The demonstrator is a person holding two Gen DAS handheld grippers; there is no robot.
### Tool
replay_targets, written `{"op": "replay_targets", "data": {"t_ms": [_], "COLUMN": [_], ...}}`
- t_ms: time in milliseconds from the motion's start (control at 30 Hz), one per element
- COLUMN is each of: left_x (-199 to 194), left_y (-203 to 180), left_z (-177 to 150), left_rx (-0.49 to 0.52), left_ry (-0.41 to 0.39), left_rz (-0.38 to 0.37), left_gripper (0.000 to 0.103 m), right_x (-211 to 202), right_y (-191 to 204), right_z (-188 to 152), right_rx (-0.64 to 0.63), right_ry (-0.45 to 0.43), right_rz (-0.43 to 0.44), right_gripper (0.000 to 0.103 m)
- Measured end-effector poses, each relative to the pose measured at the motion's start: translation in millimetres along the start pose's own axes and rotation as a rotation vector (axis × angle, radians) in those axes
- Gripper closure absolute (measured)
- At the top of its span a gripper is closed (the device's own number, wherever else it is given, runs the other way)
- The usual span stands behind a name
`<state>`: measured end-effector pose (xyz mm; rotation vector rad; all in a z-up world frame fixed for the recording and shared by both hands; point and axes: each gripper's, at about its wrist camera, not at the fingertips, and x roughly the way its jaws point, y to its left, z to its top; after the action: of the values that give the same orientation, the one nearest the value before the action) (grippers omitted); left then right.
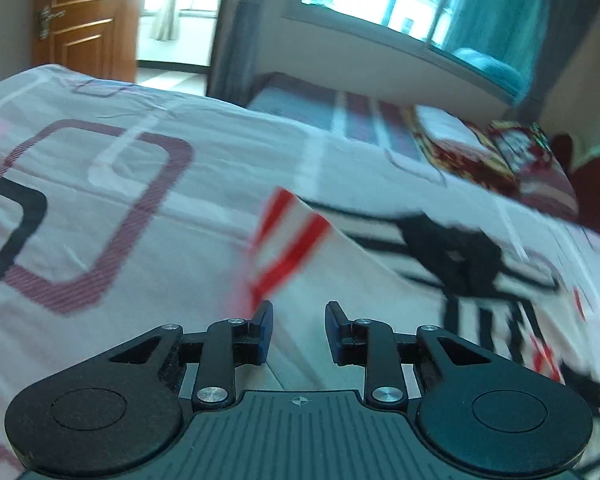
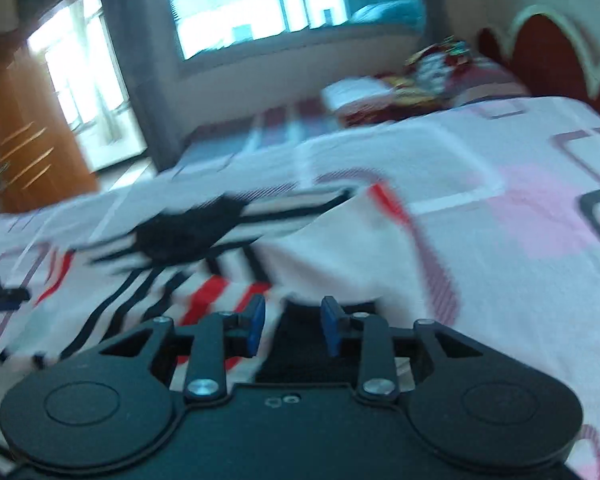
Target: Fold small clothes
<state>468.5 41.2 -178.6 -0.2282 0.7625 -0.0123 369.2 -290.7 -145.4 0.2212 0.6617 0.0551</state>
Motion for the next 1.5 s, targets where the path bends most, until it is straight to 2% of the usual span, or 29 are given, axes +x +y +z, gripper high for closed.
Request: {"op": "replay_targets", "data": {"t_ms": [67,133,200,300,367,467,533,700,800,933,1033,1133,1267,1400,1500], "left_x": [1,7,9,-3,-20,-43,-53,-56,-40,-19,-21,-28,-43,-56,-54], "left_y": [-6,-4,-3,3,-1,-13,-24,-66,-85,-93,-94,-96,-98,-104,-106], "left_z": [-15,-27,-31,-26,-27,-39,-46,-53,-47,-58,-61,-60,-67,-84,-99], "left_rx": [0.033,0.052,0.099,0.027,0.043,0.076,0.075,0.124,0.103,0.136,0.153,0.132,0.108,0.123,0.144], "left_ry": [0.029,0.042,0.022,0.039,0.019,-0.003,0.002,-0.005,0.034,0.054,0.037,0.051,0.05,0.064,0.103], "left_rz": [0.004,0.039,0.104,0.099,0.093,0.07,0.02,-0.032,-0.05,0.011,0.022,0.038,0.037,0.015,0.027], "left_gripper": [0.075,0.075,0.074,0.073,0.073,0.073,0.073,0.073,0.073,0.069,0.069,0.069,0.069,0.069,0.069], "right_x": [10,19,27,25,17,-4,-12,-15,-10,3,24,22,3,-17,-23], "right_y": [7,7,1,-6,-5,3,10,39,47,56,51,38,32,39,49], "right_z": [-3,-9,-14,-9,-6,-12,-18,-18,-5,-2,-14,-14,-10,-22,-34], "right_rx": [-0.038,-0.062,-0.096,-0.088,-0.071,-0.088,-0.088,-0.156,-0.156,-0.197,-0.249,-0.219,-0.161,-0.18,-0.206], "right_ry": [0.041,0.078,0.088,0.1,0.095,0.087,0.097,0.105,0.093,0.096,0.162,0.147,0.139,0.147,0.17], "right_rz": [0.018,-0.002,-0.038,-0.041,-0.026,0.036,0.086,0.15,0.156,0.139,0.07,0.073,0.129,0.172,0.198], "right_gripper": [0.073,0.073,0.077,0.077,0.07,0.068,0.066,0.067,0.066,0.066,0.063,0.062,0.062,0.062,0.061]}}
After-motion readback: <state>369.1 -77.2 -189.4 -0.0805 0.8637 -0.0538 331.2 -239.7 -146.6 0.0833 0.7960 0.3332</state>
